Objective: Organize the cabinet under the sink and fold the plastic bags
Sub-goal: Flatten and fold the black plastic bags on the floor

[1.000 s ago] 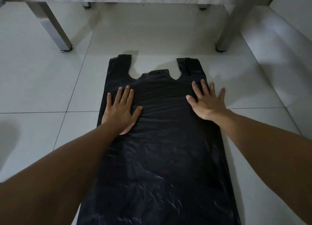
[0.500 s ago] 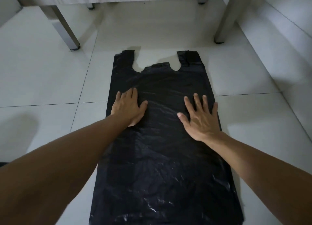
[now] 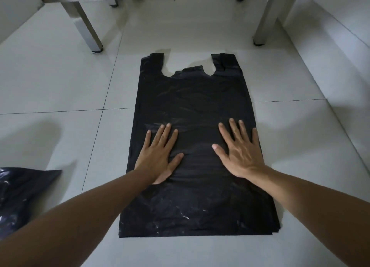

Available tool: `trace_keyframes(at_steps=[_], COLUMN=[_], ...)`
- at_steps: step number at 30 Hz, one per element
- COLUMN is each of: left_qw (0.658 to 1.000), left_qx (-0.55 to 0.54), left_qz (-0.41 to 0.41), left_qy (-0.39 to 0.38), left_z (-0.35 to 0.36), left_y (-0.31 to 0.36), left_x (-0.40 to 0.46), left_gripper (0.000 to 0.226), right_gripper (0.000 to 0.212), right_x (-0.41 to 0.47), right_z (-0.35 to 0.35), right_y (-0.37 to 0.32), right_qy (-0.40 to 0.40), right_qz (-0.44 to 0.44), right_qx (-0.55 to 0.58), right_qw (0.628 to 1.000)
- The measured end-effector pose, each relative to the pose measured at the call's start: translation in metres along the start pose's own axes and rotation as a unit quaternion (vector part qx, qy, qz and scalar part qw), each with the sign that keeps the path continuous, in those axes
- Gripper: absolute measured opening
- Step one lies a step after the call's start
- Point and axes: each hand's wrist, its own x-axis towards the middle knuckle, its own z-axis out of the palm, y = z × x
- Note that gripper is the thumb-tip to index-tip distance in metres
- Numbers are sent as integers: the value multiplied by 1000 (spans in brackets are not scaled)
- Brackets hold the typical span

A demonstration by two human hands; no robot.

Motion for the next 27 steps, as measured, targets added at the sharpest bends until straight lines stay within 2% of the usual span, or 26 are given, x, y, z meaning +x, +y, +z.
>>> trace_keyframes(at_steps=[5,7,10,13,20,27], left_qw=[1000,999,997,996,999,998], left_qx=[-9,-35,-56,-24,4,-14], left_qz=[-26,-17,56,89,51,3], left_qy=[-12,12,26,6,-7,-63], left_z=[-9,-13,-5,14,18,13], left_y=[9,19,33,28,-9,-28], left_x=[-7,-22,-60,-89,-104,-123], left_gripper=[84,81,77,77,80,97], right_gripper=[81,81,76,76,77,95], right_x=[-16,-37,-75,-97,-116,-124], right_z=[-10,-11,-1,12,17,1], right_y=[6,-12,-39,-37,14,23], right_qy=[-29,-9,-5,-18,-26,-78], right_qz=[49,2,-84,-92,-24,-17], right_qx=[5,6,3,-11,-40,-72], right_qw=[998,1000,996,996,999,994])
